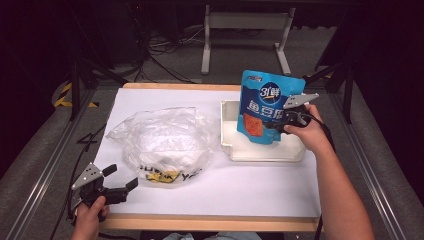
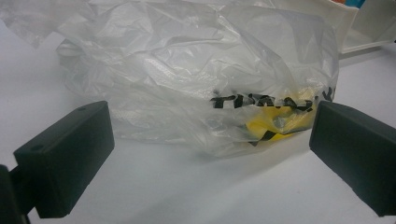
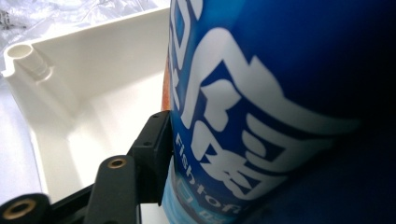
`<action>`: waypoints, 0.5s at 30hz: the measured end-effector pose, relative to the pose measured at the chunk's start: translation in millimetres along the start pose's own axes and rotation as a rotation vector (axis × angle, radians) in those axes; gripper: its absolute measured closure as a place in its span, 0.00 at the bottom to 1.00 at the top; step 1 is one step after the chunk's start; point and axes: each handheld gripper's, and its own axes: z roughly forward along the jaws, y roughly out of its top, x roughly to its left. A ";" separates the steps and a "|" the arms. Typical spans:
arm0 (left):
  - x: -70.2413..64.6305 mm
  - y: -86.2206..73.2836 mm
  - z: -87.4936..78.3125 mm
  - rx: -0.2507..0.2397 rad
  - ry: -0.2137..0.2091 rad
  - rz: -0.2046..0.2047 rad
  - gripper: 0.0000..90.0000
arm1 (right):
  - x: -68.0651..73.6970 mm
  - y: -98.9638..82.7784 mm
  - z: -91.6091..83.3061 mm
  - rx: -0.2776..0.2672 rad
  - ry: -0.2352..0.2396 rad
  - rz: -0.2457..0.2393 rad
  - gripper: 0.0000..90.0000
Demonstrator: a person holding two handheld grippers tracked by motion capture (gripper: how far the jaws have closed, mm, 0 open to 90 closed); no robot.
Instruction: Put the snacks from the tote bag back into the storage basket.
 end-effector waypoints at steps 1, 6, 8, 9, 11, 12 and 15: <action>0.1 0.0 -0.1 0.000 0.000 0.000 0.01 | -1.0 -0.4 -1.3 0.014 -0.017 -0.006 0.45; -0.2 0.2 0.5 0.001 -0.002 0.004 0.01 | -5.0 -7.5 -10.3 0.058 -0.062 -0.017 0.37; -0.6 0.2 0.6 0.001 0.000 0.003 0.01 | -5.2 -9.3 -12.1 0.064 -0.076 -0.014 0.35; -0.9 0.3 0.6 0.000 0.000 0.003 0.01 | -5.4 -10.2 -12.6 0.063 -0.084 -0.006 0.34; -1.2 0.2 0.5 -0.001 0.000 0.003 0.01 | -5.4 -10.7 -13.0 0.064 -0.089 0.001 0.33; -1.1 0.2 0.4 0.000 0.001 0.003 0.01 | -5.4 -11.2 -13.2 0.063 -0.093 0.006 0.33; -0.7 0.2 0.2 0.000 0.000 0.003 0.01 | -4.2 -11.9 -13.1 0.065 -0.104 0.015 0.28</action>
